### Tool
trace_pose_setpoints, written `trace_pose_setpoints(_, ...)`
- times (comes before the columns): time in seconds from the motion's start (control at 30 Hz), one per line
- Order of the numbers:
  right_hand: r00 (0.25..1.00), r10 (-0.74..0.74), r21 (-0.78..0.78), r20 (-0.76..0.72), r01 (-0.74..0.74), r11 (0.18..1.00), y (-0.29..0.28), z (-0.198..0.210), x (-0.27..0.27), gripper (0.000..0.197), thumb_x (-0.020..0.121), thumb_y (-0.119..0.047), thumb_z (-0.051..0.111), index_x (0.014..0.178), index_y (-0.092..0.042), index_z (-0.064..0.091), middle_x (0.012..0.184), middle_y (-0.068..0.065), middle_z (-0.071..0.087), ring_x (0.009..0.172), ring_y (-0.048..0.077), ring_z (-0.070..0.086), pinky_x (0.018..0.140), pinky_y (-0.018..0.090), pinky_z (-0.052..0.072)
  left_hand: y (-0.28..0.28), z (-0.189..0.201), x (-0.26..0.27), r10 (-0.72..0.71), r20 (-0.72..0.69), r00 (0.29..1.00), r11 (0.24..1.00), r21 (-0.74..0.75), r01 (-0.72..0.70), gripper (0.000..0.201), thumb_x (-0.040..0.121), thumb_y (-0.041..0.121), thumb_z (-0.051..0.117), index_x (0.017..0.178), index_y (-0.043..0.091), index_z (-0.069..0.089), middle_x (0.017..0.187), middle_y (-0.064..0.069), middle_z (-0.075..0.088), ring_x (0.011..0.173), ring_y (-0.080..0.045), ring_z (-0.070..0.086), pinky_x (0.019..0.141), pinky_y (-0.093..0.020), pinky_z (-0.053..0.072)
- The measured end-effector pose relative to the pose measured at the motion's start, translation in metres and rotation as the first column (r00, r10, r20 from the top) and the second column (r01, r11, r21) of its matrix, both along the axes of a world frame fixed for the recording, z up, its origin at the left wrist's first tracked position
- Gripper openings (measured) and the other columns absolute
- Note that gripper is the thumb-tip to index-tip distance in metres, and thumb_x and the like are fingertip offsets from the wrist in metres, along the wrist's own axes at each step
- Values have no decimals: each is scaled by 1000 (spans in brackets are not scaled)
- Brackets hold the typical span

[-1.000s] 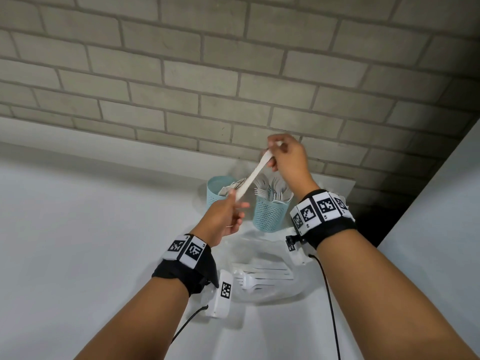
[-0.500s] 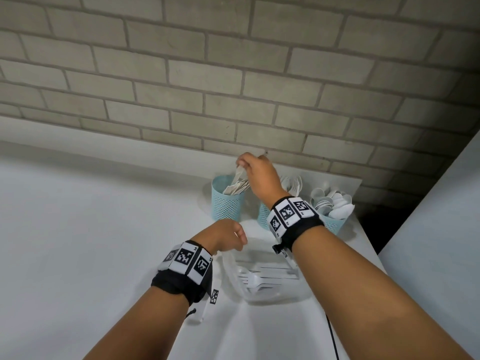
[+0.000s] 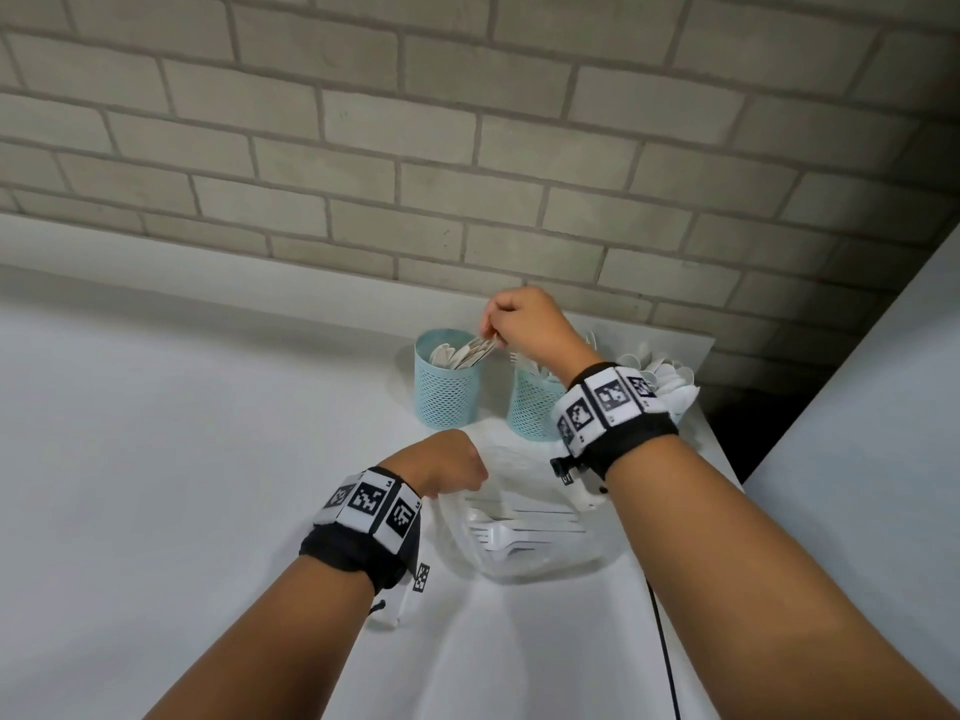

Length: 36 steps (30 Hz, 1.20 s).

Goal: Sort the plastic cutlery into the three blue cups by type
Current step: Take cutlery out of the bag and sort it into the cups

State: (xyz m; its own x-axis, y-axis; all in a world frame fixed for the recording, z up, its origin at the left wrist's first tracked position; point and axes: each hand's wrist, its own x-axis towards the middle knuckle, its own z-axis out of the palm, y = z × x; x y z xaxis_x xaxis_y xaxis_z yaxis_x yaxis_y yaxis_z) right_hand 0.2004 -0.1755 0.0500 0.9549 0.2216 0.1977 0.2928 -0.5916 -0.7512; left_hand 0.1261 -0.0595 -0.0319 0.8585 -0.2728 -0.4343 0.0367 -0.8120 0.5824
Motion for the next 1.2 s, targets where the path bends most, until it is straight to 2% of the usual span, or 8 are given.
trace_pose_setpoints(0.07,961,119,-94,-248,-146,985,-11,11,-20,31,85,3,46,65,-12,64,65,-1,64,54,7,54,55,17,43,-1,0,1,-17,57,998,1000,22,16,34,91,7,49,124,3,59,132,-11,54,118,-28,54,67,-21,45)
trace_pose_setpoints(0.2,722,110,-327,-683,-437,838,-19,-11,-44,19,89,3,50,95,-2,67,90,9,69,72,14,65,64,22,53,0,-3,3,-17,174,985,1000,23,13,42,88,1,50,130,8,56,137,-5,51,125,-20,48,96,-22,40)
trace_pose_setpoints(0.3,780,-40,-629,-624,-472,618,-15,-44,-51,28,85,-7,62,113,-4,64,112,11,67,93,24,66,86,35,55,-1,-5,3,22,194,981,999,-34,-16,43,86,-5,49,126,8,59,133,-4,55,123,-18,51,91,-17,39)
trace_pose_setpoints(0.37,843,-79,-765,-532,-438,471,-13,-61,-55,40,79,-17,70,117,-11,63,115,6,66,97,22,64,89,37,53,-2,-7,2,55,197,979,996,-82,-39,43,84,-7,50,123,8,60,130,-5,58,120,-18,53,89,-18,40)
trace_pose_setpoints(0.47,859,-96,-815,-503,-435,384,-13,-76,-61,51,73,-20,74,121,-15,59,117,3,63,103,22,61,91,39,51,-5,-8,-1,74,196,978,993,-106,-53,43,83,-8,50,122,8,61,130,-6,58,119,-19,54,92,-21,42)
trace_pose_setpoints(0.73,903,-30,-826,-429,-378,417,-19,-89,-77,37,86,-28,59,120,-14,56,117,5,61,103,23,59,83,33,47,-10,-10,-2,91,223,970,987,-153,-57,45,82,-11,46,118,10,63,130,-6,57,119,-19,52,88,-18,41)
trace_pose_setpoints(0.93,943,45,-810,-330,-307,500,-23,-91,-82,19,86,-25,54,94,-9,62,90,6,60,81,24,57,68,29,42,-10,-10,-2,104,228,968,984,-162,-68,44,81,-11,46,117,9,62,129,-7,57,119,-20,52,89,-19,41)
trace_pose_setpoints(1.2,957,91,-820,-274,-282,499,-21,-94,-91,43,81,-29,67,116,-9,52,112,10,59,99,27,60,75,32,45,-12,-12,-3,103,226,969,986,-152,-69,44,82,-10,49,120,7,61,129,-8,58,120,-21,53,93,-20,39)
